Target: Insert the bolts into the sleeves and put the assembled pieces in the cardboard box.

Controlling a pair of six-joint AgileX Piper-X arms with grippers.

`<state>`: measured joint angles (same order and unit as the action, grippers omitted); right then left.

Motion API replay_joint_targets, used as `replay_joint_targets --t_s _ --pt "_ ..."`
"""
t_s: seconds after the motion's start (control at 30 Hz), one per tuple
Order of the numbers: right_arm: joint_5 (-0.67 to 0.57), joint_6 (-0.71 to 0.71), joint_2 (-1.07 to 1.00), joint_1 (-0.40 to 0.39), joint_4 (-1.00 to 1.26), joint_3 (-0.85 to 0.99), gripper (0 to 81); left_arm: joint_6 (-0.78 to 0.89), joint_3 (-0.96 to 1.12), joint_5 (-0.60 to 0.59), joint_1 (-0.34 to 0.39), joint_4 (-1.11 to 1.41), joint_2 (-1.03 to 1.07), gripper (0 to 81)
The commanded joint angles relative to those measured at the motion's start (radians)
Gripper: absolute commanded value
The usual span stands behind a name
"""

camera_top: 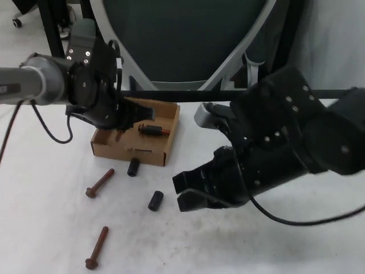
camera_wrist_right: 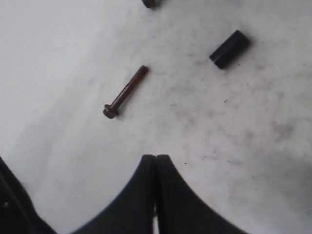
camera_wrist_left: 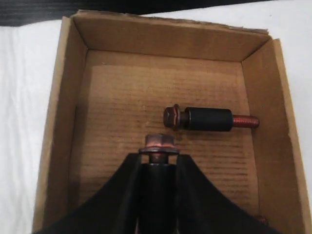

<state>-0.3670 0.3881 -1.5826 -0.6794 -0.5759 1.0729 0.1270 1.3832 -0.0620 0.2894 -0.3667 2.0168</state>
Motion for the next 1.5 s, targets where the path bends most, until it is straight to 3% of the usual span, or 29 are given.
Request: replay_joint_targets --t_s 0.0,0.3,0.4,0.5,0.57,0.67,0.93,1.07,1.27,1.47 --pt "0.035 -0.027 -0.034 0.004 -0.055 0.051 0.2 -0.008 0.026 0.016 -0.011 0.009 0.008 0.8" --pt "0.024 -0.056 -0.210 0.004 -0.147 0.230 2.1 0.003 0.067 -0.062 -0.055 0.040 0.055 0.8" --pt "-0.001 -0.058 -0.227 0.004 -0.129 0.246 16.2 0.005 0.070 -0.088 -0.070 0.055 0.063 5.5" --pt "0.011 -0.040 -0.233 0.004 -0.104 0.246 40.3 0.033 0.070 -0.127 -0.083 0.066 0.077 23.1" --pt "0.013 -0.007 -0.241 0.004 -0.097 0.246 48.9 0.065 0.070 -0.123 -0.091 0.066 0.082 38.0" --pt "0.002 0.013 -0.262 0.004 -0.093 0.246 45.6 0.089 0.070 -0.126 -0.100 0.073 0.083 45.5" --pt "-0.006 0.056 -0.334 0.004 -0.057 0.252 44.8 0.186 0.077 -0.241 -0.141 0.109 0.078 43.5" --pt "-0.006 0.088 -0.359 0.004 -0.030 0.271 44.8 0.210 0.080 -0.360 -0.179 0.115 0.054 43.5" --pt "-0.006 0.107 -0.424 0.004 -0.041 0.358 44.8 0.123 0.078 -0.491 -0.222 0.120 -0.034 37.3" --pt "0.054 0.113 -0.456 0.004 -0.090 0.414 44.8 0.055 0.042 -0.509 -0.224 0.040 -0.155 35.4"
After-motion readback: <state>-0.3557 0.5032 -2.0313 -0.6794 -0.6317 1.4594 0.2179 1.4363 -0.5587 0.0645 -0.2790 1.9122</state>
